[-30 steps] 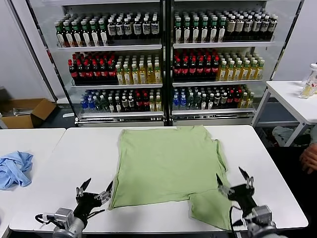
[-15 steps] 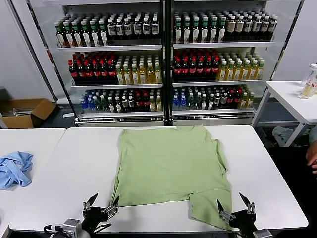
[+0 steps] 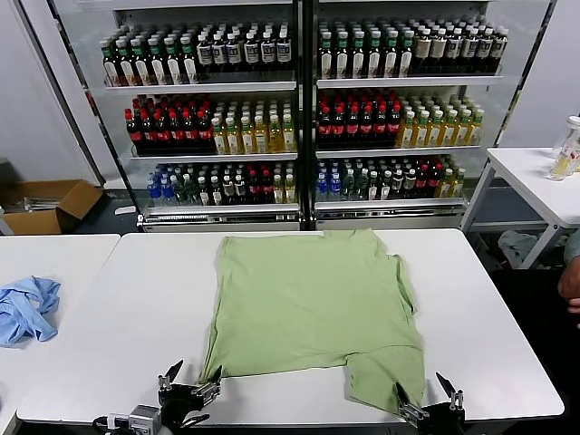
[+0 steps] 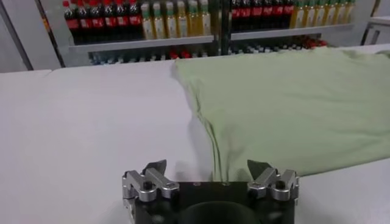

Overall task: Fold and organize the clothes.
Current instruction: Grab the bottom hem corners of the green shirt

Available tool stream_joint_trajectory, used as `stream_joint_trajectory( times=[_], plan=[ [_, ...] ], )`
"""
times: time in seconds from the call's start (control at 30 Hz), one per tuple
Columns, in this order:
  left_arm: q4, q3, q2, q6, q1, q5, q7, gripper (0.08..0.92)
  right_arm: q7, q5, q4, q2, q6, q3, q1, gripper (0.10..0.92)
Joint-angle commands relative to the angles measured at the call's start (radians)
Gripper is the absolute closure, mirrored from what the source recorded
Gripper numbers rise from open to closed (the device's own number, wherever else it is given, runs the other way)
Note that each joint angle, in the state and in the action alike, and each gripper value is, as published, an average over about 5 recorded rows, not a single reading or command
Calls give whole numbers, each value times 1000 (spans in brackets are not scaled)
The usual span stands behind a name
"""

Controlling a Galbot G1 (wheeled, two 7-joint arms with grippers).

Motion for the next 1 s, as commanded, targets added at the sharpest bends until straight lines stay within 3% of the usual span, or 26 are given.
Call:
stream_joint_trajectory(
  times=[0.03,0.73,0.87,1.0],
  plan=[
    [17,6,-7,-3,-1,30,-3,205,-1,-1,-19,-2,6,-5,-8,267],
    [18,28,-13,37,-19,46,-7,813,17,122,-13,-5,-57,-21,29,856],
    [14,25,-10,30,-21,56,12,900,-7,100,-2,-12,-42,-5,32,914],
    [-11,10,-6,4,9,108,55,915,-52,81,9,-19,-5,24,13,918]
  ],
)
